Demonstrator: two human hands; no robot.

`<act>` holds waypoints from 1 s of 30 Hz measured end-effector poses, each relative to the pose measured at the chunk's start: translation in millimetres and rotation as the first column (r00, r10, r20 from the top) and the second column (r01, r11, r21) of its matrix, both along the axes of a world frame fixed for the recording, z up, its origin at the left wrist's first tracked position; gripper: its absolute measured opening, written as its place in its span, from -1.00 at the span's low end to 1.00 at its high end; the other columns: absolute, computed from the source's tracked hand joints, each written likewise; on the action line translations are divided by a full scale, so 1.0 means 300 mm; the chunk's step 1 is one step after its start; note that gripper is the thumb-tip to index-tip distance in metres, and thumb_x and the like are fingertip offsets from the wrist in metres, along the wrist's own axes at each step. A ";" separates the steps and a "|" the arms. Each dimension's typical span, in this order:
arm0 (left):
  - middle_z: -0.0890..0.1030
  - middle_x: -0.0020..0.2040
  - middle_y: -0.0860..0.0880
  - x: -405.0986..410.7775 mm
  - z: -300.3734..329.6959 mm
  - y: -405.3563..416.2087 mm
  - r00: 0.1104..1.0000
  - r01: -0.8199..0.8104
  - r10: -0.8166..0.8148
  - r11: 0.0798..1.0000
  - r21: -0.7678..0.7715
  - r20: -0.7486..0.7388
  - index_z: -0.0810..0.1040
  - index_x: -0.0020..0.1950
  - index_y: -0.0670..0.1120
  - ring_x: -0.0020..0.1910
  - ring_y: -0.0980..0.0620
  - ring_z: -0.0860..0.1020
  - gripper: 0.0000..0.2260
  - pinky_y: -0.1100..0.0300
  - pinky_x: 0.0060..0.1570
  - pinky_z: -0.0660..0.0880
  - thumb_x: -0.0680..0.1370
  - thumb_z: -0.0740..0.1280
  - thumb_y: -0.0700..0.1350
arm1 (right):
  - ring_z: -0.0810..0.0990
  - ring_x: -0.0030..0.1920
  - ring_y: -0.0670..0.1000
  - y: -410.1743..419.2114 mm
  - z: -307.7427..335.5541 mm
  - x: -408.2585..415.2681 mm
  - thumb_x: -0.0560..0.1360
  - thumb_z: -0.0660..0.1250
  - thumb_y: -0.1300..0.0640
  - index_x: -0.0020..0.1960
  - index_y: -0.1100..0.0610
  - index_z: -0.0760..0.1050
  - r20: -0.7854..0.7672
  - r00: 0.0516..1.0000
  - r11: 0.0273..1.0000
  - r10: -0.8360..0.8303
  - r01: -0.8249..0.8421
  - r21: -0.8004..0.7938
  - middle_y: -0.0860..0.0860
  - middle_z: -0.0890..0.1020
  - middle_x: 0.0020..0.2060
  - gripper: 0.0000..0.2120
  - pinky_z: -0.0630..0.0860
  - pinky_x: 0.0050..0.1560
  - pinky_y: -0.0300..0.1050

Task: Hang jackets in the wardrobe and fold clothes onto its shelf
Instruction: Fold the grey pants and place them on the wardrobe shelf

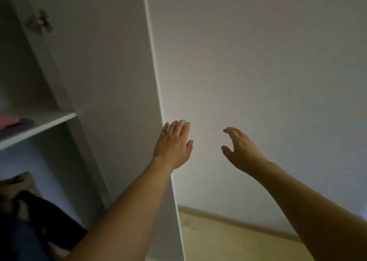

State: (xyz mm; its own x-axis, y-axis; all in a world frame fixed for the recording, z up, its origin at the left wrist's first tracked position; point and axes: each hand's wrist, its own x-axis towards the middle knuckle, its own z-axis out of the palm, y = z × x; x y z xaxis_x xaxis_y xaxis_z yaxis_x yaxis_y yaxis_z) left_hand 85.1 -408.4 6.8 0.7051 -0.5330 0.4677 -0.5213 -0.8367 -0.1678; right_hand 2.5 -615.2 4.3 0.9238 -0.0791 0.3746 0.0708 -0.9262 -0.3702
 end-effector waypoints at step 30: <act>0.24 0.51 -0.11 -1.564 -0.712 -2.406 0.828 0.311 -0.293 0.949 -0.044 -0.479 0.18 0.53 -0.11 0.47 -0.08 0.23 -0.48 0.05 0.45 0.11 0.61 0.15 0.04 | 0.29 0.44 0.09 -2.421 -0.640 -1.877 0.58 0.26 0.08 0.48 0.18 0.24 -0.452 0.775 0.847 -0.442 0.527 0.075 0.11 0.29 0.46 -0.48 0.20 0.38 -0.11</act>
